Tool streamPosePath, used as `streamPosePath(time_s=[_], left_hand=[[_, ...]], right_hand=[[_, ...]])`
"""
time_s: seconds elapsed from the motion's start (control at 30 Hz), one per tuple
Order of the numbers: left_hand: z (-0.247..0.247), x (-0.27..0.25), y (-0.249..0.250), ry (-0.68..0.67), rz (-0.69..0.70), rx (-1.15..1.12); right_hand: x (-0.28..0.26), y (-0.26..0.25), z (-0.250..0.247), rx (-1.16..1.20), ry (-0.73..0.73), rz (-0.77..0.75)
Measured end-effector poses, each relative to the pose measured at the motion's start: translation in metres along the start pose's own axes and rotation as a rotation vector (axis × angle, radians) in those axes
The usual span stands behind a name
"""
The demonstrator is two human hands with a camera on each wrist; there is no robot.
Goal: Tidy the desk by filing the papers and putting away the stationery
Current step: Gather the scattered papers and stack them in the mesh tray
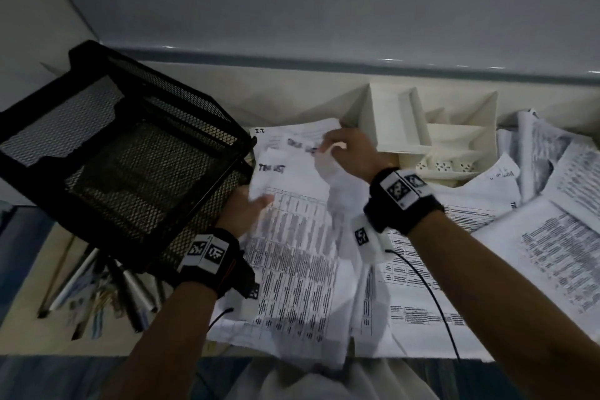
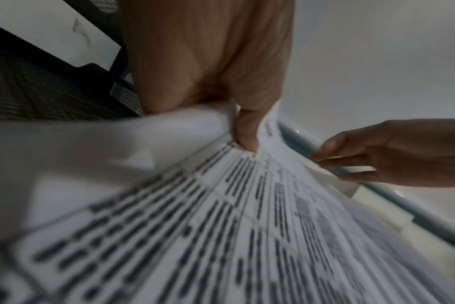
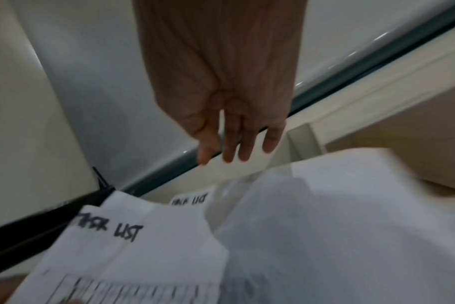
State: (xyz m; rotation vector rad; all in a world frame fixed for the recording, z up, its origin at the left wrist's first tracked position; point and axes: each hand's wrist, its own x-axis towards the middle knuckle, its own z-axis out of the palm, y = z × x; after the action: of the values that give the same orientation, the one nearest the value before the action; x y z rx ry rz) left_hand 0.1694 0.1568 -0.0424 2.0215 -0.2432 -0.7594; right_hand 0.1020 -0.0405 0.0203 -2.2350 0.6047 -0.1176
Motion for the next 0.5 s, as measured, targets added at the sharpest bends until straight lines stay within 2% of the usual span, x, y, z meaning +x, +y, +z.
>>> streamPosePath(time_s=[0.07,0.13,0.2,0.23,0.3,0.4,0.5], left_hand=[[-0.002,0.010,-0.015,0.072,-0.051,-0.054],[0.000,0.017,-0.029,0.141,-0.088,-0.131],[0.006,0.017,-0.032,0.198,-0.143,-0.076],[0.009,0.015,-0.033,0.198,-0.185,0.047],[0.017,0.009,-0.032,0.148,-0.249,0.242],[0.019,0.007,-0.027,0.191,-0.164,0.215],[0.017,0.012,-0.033,0.256,-0.130,0.077]], right_hand=[[-0.025,0.024,0.004,0.003,0.170,0.111],[-0.051,0.054,0.018,-0.023,0.237,0.265],[-0.071,0.077,0.039,0.018,0.213,0.452],[-0.078,0.080,0.049,0.092,0.163,0.530],[-0.084,0.074,0.067,0.270,0.056,0.597],[-0.086,0.052,0.076,0.193,0.011,0.445],[-0.096,0.035,0.044,-0.018,0.106,0.231]])
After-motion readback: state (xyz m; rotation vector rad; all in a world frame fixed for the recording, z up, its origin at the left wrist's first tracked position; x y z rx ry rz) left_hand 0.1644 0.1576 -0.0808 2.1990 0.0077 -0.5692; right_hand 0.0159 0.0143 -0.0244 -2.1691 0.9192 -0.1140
